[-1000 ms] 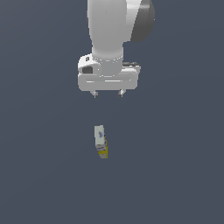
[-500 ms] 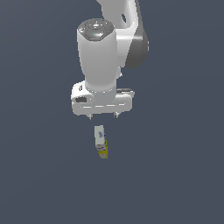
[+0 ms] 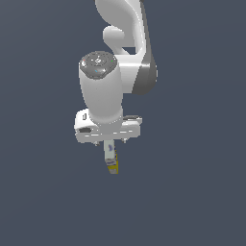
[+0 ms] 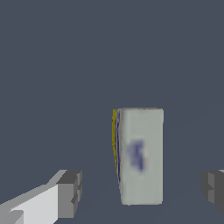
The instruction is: Pick up the object and move it to a goal position.
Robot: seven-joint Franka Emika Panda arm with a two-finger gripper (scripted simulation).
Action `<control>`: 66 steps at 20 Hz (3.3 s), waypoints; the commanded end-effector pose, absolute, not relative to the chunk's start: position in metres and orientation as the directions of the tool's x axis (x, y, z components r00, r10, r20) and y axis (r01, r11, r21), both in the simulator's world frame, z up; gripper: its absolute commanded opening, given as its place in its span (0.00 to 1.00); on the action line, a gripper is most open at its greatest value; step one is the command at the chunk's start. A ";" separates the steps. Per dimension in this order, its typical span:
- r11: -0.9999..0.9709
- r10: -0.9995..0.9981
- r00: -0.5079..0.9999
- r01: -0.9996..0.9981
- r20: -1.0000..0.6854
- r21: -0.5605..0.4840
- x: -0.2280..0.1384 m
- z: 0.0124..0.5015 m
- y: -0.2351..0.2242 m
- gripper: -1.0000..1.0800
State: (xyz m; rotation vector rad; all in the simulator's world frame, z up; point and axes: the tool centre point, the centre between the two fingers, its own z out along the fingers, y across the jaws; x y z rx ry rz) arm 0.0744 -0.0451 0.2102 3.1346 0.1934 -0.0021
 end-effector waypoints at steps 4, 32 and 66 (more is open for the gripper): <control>-0.992 0.127 0.992 0.127 0.000 0.000 0.081 0.202 -0.048 0.96; -0.992 0.127 0.992 0.127 0.000 0.000 0.081 0.152 -0.048 0.00; -0.992 0.127 0.992 0.127 0.000 -0.001 0.007 0.362 -0.095 0.00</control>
